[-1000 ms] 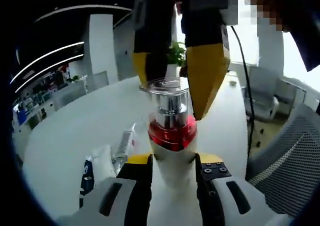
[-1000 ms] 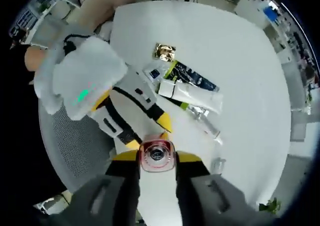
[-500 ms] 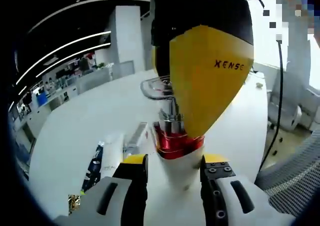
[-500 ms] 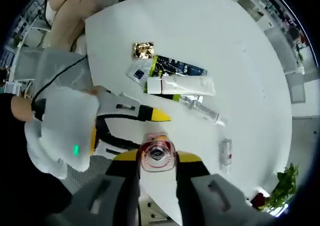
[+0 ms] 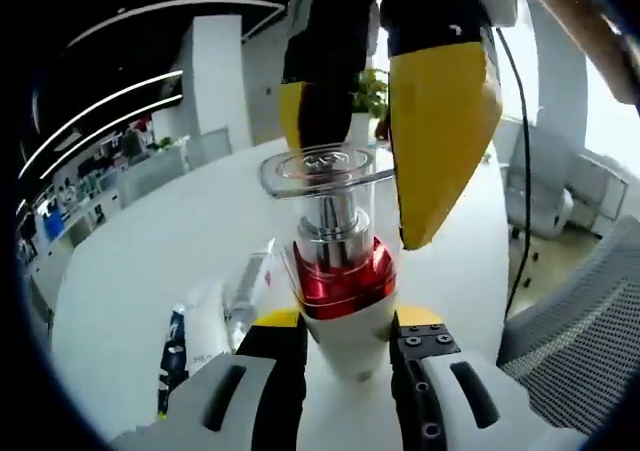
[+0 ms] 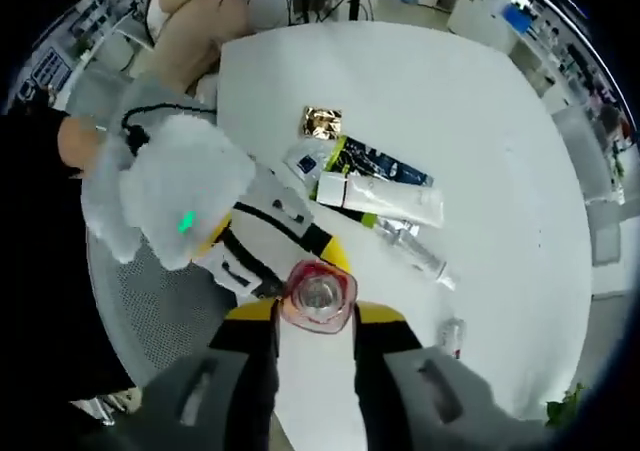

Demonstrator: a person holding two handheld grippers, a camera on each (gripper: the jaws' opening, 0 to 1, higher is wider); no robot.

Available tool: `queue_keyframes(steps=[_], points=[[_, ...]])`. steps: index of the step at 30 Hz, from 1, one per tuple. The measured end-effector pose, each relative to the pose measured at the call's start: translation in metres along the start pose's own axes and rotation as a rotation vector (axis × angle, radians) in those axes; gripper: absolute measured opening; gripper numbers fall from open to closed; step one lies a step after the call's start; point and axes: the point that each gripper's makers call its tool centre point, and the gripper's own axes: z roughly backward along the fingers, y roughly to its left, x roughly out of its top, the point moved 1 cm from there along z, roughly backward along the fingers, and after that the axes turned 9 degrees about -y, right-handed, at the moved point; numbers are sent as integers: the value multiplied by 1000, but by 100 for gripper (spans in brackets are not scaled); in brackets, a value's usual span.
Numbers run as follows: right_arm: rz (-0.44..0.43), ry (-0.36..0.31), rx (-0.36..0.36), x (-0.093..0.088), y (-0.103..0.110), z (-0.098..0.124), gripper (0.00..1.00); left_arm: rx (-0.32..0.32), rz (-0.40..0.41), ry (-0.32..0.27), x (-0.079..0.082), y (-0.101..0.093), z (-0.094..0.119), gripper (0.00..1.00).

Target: Arrange the skincare products in the storage area until every visible bottle or jar stands upright without overlapping.

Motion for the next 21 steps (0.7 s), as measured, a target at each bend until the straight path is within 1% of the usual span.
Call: queue_keyframes(steps=[1, 2, 3, 4, 5, 6, 7, 8, 9, 10, 11, 12, 13, 14, 15, 16, 17, 18, 19, 20, 21], points=[[18, -63, -9, 1, -4, 3, 28, -41, -9, -12, 0, 0, -2, 29], [20, -84, -16, -2, -7, 5, 27, -75, -21, -24, 1, 0, -3, 29], [70, -150, -10, -2, -8, 8, 26, -96, -24, -32, 1, 0, -3, 29], [80, -173, -12, -2, -8, 9, 25, -104, -25, -36, 1, 0, -4, 29], [64, -221, -19, -8, -9, 12, 23, -147, -36, -50, 2, 0, -5, 29], [138, -294, -29, -7, -10, 13, 22, -165, -38, -54, 2, 0, -6, 29], [169, -331, -33, -8, -8, 13, 22, -183, -43, -60, 2, 0, -7, 29], [115, -347, -45, -15, -10, 12, 20, -211, -48, -66, 3, 0, -8, 29], [76, -368, -56, -18, -10, 11, 19, -228, -57, -72, 3, 0, -9, 29], [60, -395, -59, -20, -11, 10, 19, -247, -65, -74, 3, 1, -10, 29], [67, -444, -61, -19, -11, 9, 20, -258, -66, -77, 4, 1, -11, 29], [44, -509, -46, -17, -8, 8, 22, -278, -72, -82, 4, 0, -12, 29], [18, -548, -58, -17, -9, 8, 26, -293, -78, -85, 4, 0, -13, 29], [-1, -594, -51, -15, -7, 7, 29, -312, -86, -90, 5, 0, -13, 29], [-24, -637, -62, -14, -8, 6, 31, -332, -90, -94, 5, -1, -14, 29], [-37, -660, -85, -14, -11, 5, 30, -344, -93, -97, 5, 0, -14, 29], [-26, -684, -114, -16, -14, 4, 28, -364, -98, -102, 5, 0, -15, 29], [-26, -692, -120, -18, -15, 3, 28, -374, -97, -105, 5, 0, -15, 29], [-57, -736, -127, -15, -15, 1, 29, -393, -101, -111, 6, 0, -16, 29], [-60, -777, -133, -12, -15, 0, 29, -399, -102, -113, 6, 0, -16, 29], [-57, -812, -128, -8, -12, 0, 29, -420, -97, -122, 6, -1, -17, 29]])
